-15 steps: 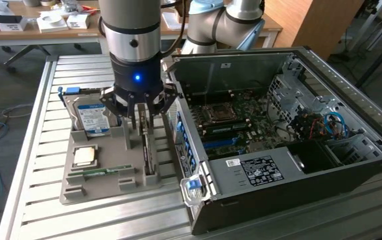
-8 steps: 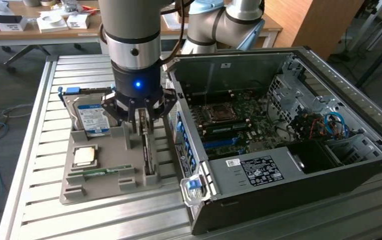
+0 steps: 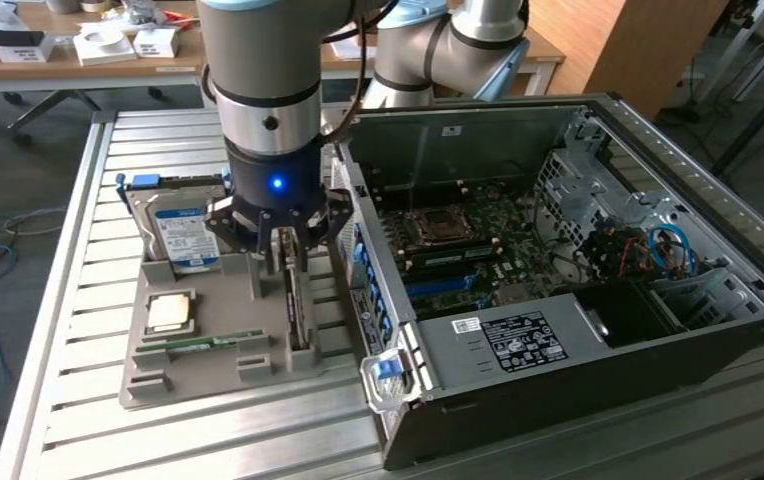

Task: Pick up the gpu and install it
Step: 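Pick up the gpu and move the gpu toward the slot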

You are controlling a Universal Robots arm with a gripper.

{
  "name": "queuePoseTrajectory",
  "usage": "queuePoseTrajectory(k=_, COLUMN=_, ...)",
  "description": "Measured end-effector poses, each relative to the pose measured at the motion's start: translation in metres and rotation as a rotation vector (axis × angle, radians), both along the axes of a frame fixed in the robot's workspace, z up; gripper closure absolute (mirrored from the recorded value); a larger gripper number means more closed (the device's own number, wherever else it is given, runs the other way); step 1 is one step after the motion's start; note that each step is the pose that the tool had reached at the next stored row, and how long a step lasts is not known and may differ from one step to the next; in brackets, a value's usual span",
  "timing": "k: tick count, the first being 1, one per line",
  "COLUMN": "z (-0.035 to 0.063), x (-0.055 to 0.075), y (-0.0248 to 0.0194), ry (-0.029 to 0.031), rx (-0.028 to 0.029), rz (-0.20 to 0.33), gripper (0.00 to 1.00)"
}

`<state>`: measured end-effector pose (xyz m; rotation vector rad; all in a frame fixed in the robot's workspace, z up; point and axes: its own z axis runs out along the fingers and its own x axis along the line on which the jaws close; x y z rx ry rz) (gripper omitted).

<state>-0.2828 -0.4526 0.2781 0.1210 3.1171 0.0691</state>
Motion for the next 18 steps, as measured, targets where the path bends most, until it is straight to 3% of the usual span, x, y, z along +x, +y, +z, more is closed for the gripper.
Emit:
queuePoseTrajectory(k=6, z=-0.0089, x=0.0, y=0.0, ry=0.0, rx=-0.0001, rz=0.0, gripper=0.58)
queuePoseTrajectory(k=18, z=-0.0112, x=0.0, y=-0.0034, ry=-0.0001, rx=-0.0001, rz=0.0, gripper=0.58)
